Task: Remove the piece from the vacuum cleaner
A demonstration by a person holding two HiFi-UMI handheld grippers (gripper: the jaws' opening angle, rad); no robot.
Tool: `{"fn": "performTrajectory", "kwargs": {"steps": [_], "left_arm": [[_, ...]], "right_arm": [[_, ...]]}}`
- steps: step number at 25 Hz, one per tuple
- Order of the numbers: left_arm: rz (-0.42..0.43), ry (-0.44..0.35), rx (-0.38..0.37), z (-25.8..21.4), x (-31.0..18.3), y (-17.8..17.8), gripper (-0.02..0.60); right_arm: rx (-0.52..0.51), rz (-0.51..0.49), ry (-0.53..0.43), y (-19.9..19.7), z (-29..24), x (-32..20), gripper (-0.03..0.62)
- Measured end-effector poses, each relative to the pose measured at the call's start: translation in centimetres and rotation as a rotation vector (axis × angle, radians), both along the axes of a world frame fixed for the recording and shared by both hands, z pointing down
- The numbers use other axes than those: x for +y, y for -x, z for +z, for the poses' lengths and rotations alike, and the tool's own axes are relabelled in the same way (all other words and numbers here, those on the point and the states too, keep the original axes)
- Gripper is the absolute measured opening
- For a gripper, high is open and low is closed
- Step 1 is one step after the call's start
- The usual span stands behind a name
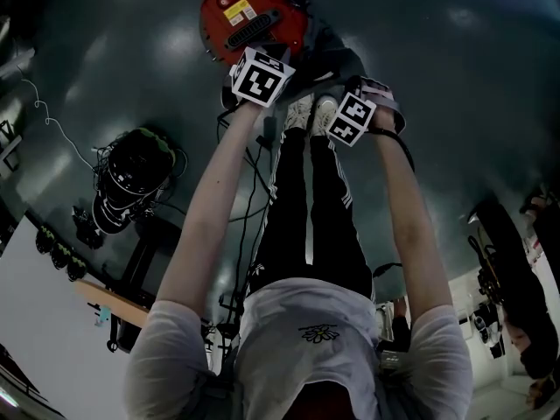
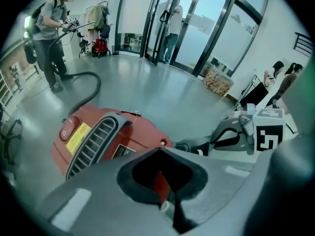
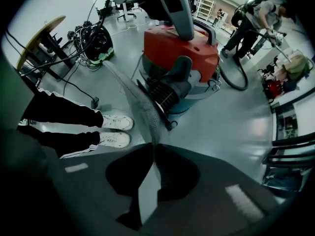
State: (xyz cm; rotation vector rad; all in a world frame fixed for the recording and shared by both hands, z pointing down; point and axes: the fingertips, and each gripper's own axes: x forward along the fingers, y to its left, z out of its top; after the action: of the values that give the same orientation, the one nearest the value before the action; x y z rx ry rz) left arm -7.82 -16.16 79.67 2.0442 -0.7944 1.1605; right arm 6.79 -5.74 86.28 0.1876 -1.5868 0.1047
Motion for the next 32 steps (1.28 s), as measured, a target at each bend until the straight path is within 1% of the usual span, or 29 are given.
{"fn": "performTrajectory", "kwargs": {"steps": [3,6,9,11,13,15,17,19,22,25,27,29,30,32], "left_arm": [[-0.001,0.011,-0.007,0.0,0.1,-0.1,0.002],[0.006,0.023,-0.014,0.0,0.0,-0.2,0.002],[0.012,0.020,-0.024,0.0,0.1,0.0,0.002],[0.002,0.013,-0.022,-0.1,0.0,0.0,0.002],[-0.010,0.016,-0.010,-0.2,-0.1,-0.2,0.002],[-0.012,0.023,0.002,-0.4,-0.1,-0.1,0.002],[-0.016,0.030,0.008,-0.5,0.0,0.0,0.002],[-0.034,0.034,0.004,-0.2,0.2,0.0,0.002],[-0.064,0.035,-0.013,-0.1,0.0,0.0,0.002],[-0.064,-0.002,-0.014,-0.9,0.5,-0.3,0.002],[-0.093,-0.028,0.014,-2.4,1.9,-0.6,0.001],[-0.163,-0.047,0.064,-4.3,3.2,-1.1,0.002],[-0.194,-0.059,0.087,-5.3,3.6,-1.3,0.002],[-0.230,-0.094,0.122,-7.8,4.1,-1.7,0.002]], "right_arm": [[-0.010,-0.008,-0.014,-0.2,-0.6,1.2,0.047],[-0.011,0.008,-0.008,-0.2,-1.0,1.5,0.046],[0.016,-0.021,0.051,-1.1,-0.5,4.1,0.046],[0.054,-0.023,0.104,-3.5,0.1,7.5,0.046],[0.078,0.048,0.138,-6.2,0.2,10.6,0.046],[0.087,0.142,0.140,-8.1,-0.2,12.1,0.046],[0.080,0.221,0.127,-9.1,-0.8,12.4,0.046],[0.070,0.268,0.112,-9.6,-1.3,12.0,0.046],[0.064,0.283,0.094,-9.5,-1.9,10.4,0.046],[0.055,0.277,0.087,-8.8,-2.9,9.7,0.047],[0.042,0.276,0.082,-8.4,-4.0,9.8,0.048],[0.016,0.293,0.058,-8.2,-5.5,9.6,0.048],[-0.003,0.311,0.036,-8.1,-6.4,9.2,0.048],[-0.051,0.360,-0.026,-7.5,-8.9,8.0,0.048]]}}
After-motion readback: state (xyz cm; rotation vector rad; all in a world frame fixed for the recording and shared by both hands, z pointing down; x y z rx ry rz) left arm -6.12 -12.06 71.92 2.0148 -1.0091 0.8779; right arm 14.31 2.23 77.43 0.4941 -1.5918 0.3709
